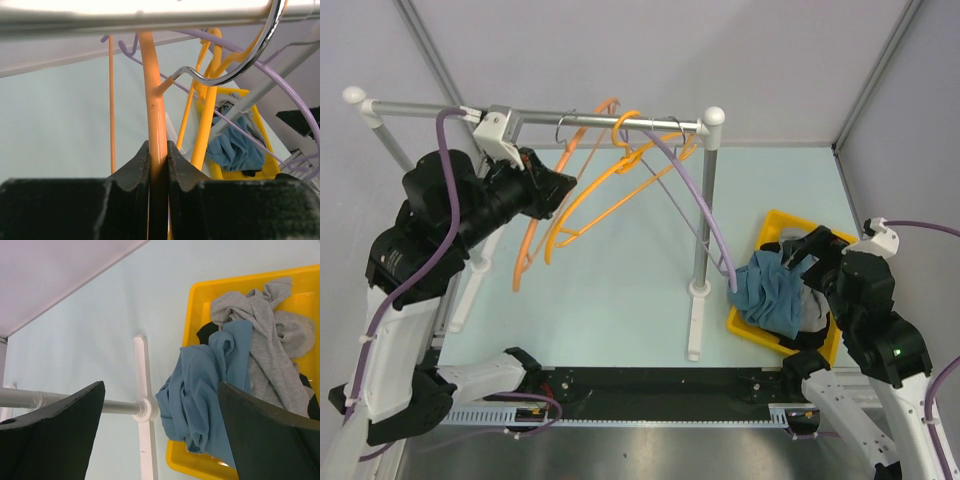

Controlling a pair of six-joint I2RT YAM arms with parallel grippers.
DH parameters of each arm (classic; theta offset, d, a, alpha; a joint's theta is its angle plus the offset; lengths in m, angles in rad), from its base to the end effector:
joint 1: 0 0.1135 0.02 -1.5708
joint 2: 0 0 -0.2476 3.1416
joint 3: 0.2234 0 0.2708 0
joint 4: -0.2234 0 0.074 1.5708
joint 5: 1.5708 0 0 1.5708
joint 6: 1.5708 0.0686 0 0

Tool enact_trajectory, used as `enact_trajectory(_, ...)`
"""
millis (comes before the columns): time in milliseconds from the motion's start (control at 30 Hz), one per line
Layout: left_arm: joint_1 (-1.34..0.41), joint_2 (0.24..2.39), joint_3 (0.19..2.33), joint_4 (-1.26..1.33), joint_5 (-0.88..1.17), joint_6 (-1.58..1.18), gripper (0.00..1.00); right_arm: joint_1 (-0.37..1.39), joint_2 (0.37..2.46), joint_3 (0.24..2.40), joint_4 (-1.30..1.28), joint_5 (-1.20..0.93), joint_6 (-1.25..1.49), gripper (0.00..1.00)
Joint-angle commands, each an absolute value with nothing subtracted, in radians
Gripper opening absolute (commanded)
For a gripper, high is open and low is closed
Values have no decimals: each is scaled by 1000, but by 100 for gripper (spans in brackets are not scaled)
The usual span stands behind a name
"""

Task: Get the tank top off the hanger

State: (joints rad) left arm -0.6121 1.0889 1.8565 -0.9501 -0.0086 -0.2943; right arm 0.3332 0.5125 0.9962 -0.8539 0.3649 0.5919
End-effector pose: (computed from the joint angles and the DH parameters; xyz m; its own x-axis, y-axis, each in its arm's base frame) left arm 0.1590 -0.1109 0.5336 -0.3068 -0.1390 -0.9416 0.5002 0.8181 -0.2838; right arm 0.1392 0.0223 0.3609 -0.2788 0.4551 -0.8457 0.1981 0.8889 0.4130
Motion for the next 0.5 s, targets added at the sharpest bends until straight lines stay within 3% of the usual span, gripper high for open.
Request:
enact_trajectory(0, -594, 1137, 1950, -939, -40, -241, 0, 330, 491, 1038, -887, 376, 555, 100)
enact_trajectory(300, -515, 1207, 1991, -933, 40, -294, 0, 330, 465, 1045, -914, 374, 554, 100)
enact_trajectory(467, -515, 1149, 1888, -910, 23, -308, 0, 330, 460, 1035, -917, 338, 563, 100)
